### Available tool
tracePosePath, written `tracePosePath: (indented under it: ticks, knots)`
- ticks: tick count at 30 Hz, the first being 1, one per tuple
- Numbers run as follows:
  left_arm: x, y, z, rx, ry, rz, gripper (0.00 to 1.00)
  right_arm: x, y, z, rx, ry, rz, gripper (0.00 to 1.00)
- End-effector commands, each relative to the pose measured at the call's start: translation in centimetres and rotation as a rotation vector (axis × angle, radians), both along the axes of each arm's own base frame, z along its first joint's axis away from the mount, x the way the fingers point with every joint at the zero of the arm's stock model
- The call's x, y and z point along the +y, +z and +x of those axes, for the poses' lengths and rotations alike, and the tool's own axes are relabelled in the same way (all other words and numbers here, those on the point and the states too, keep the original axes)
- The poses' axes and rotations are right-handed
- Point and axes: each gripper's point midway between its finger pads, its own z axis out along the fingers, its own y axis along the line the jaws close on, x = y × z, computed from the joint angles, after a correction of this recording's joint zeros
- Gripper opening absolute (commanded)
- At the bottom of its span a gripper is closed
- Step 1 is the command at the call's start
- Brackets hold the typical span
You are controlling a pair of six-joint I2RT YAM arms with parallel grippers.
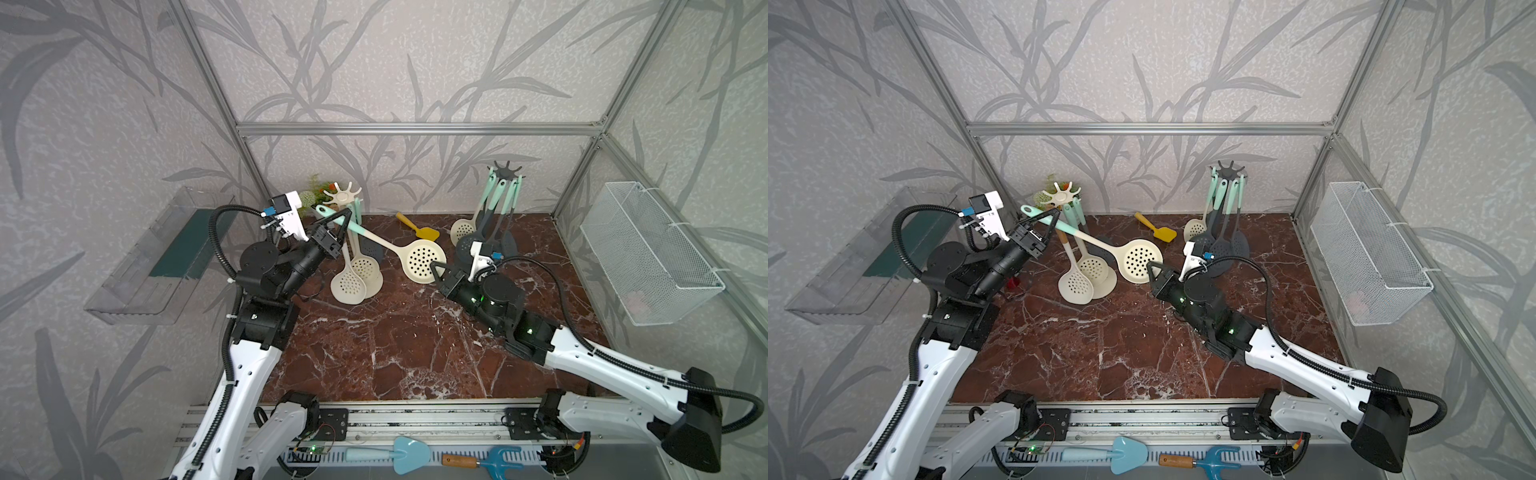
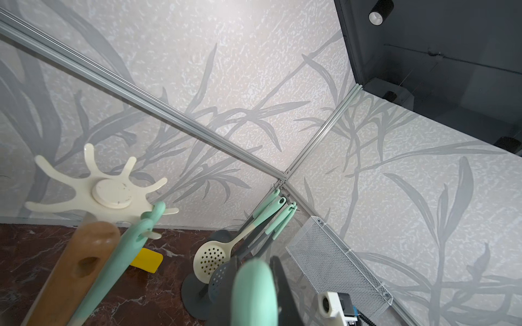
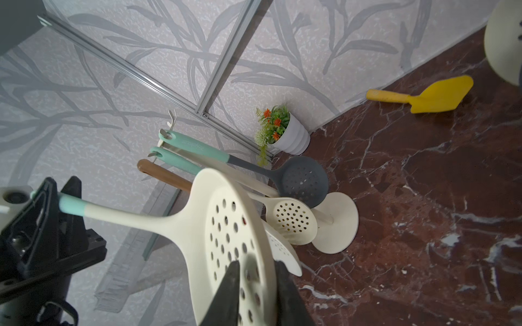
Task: Hang the skimmer on the kitchen utensil rack
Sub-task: Pick up the skimmer from the center of the board.
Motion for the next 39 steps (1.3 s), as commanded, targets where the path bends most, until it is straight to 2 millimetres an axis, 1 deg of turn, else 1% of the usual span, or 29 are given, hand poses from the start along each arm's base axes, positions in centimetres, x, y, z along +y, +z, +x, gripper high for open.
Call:
tracePosePath:
  ticks: [1,3,4,5,8,9,10,14,17,21,25,29,31,34,35,37,39]
  knots:
    - [0.7,2.0,-0.4,-0.069,0.048,0.048,0.0,-0.6,2.2,-0.9,-0.118,0.051,-0.114,0.46]
    - [0.6,1.9,-0.2,-0.057,0.049,0.073,0.0,-0.9,1.8,-1.2,-0.164,0.077,-0.267,0.51]
    - [0.5,1.9,-0.2,-0.054,0.043,0.087,0.0,-0.7,2.0,-1.5,-0.219,0.111,-0.337,0.54]
    - [0.3,1.8,-0.3,-0.052,0.033,0.103,0.0,-0.6,1.9,-1.6,-0.25,0.149,-0.399,0.55]
    - [0.0,1.3,-0.3,-0.038,0.017,0.133,0.0,-0.3,1.5,-2.1,-0.315,0.248,-0.516,0.57]
    - [-0.3,1.3,-0.4,-0.04,0.0,0.143,0.0,0.0,1.8,-2.4,-0.35,0.285,-0.535,0.57]
    - [-0.7,1.2,-0.6,-0.039,-0.027,0.157,0.0,0.7,2.4,-2.9,-0.4,0.361,-0.532,0.57]
    - [-2.5,0.5,-1.7,-0.04,-0.152,0.234,0.0,3.0,4.7,-4.6,-0.545,0.57,-0.5,0.57]
    - [-3.8,-0.2,-2.9,-0.042,-0.252,0.297,0.0,5.0,5.5,-5.3,-0.588,0.716,-0.477,0.57]
    - [-5.0,-1.0,-4.7,-0.053,-0.368,0.35,0.0,7.1,6.5,-5.3,-0.617,0.816,-0.411,0.57]
    - [-6.0,-1.7,-5.6,-0.057,-0.452,0.362,0.0,9.3,6.8,-5.2,-0.618,0.901,-0.325,0.55]
    - [-6.7,-2.4,-5.7,-0.051,-0.489,0.379,0.0,10.7,7.4,-5.6,-0.626,0.959,-0.248,0.54]
    - [-7.2,-2.7,-5.6,-0.046,-0.508,0.386,0.0,11.2,7.4,-5.5,-0.624,0.968,-0.239,0.53]
    - [-7.9,-3.1,-5.5,-0.043,-0.534,0.399,0.0,11.9,7.3,-5.4,-0.622,0.987,-0.22,0.5]
    - [-8.1,-3.2,-5.5,-0.043,-0.54,0.401,0.0,12.1,7.2,-5.4,-0.617,0.991,-0.214,0.46]
    - [-8.4,-3.4,-5.4,-0.037,-0.549,0.406,0.0,12.5,7.2,-5.2,-0.613,0.996,-0.202,0.36]
    - [-8.7,-3.6,-5.2,-0.032,-0.55,0.41,0.0,12.7,7.2,-4.9,-0.612,0.986,-0.201,0.17]
